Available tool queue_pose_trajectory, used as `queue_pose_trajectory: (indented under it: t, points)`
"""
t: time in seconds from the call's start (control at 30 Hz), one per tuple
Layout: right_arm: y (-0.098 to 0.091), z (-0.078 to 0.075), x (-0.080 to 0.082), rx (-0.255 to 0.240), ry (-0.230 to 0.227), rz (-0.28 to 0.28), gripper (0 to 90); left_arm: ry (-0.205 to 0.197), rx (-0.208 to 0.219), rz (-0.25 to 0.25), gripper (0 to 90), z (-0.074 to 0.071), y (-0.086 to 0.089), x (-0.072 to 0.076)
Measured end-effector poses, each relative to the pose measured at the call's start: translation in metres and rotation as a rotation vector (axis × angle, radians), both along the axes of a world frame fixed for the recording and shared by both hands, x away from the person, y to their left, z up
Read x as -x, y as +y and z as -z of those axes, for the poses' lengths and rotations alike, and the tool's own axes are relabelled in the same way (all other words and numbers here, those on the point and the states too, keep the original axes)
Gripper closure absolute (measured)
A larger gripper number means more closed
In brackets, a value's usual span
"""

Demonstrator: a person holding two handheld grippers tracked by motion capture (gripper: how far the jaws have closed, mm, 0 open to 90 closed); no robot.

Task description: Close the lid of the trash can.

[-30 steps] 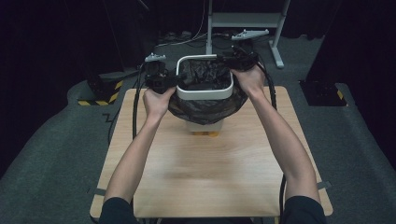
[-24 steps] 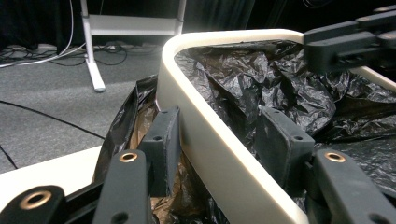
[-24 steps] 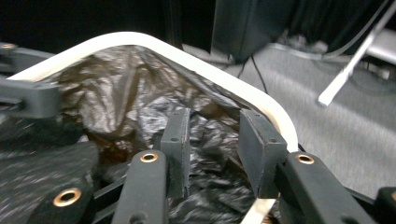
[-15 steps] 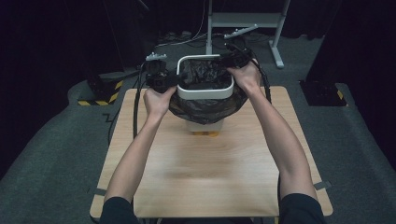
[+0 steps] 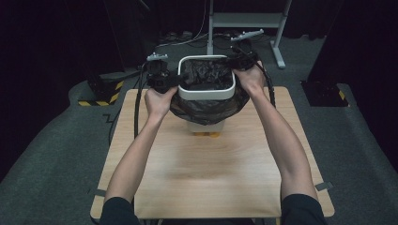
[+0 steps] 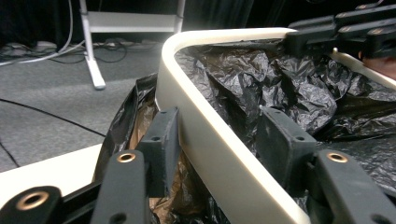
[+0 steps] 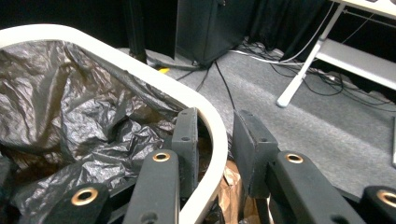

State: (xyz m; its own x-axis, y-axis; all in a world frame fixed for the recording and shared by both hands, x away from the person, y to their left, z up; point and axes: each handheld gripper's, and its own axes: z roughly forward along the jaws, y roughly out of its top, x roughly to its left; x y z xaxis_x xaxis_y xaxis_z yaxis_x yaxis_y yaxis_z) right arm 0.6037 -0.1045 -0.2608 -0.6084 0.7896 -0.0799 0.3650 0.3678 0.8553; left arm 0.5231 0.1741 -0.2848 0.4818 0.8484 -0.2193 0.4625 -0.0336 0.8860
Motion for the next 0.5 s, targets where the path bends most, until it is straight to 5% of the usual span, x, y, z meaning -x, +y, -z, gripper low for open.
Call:
queue_pose_trajectory:
  t: [0.23,0.5]
  points:
    - [-0.01,-0.011,0.013,-0.059,-0.055,0.012,58.5,-0.003,0.002,0.014,45.5,0.001,0.003,0.0]
    - [-0.033,-0.017,0.024,-0.133,-0.059,0.017,52.8,-0.025,-0.005,0.02,43.4,-0.003,0.004,0.003]
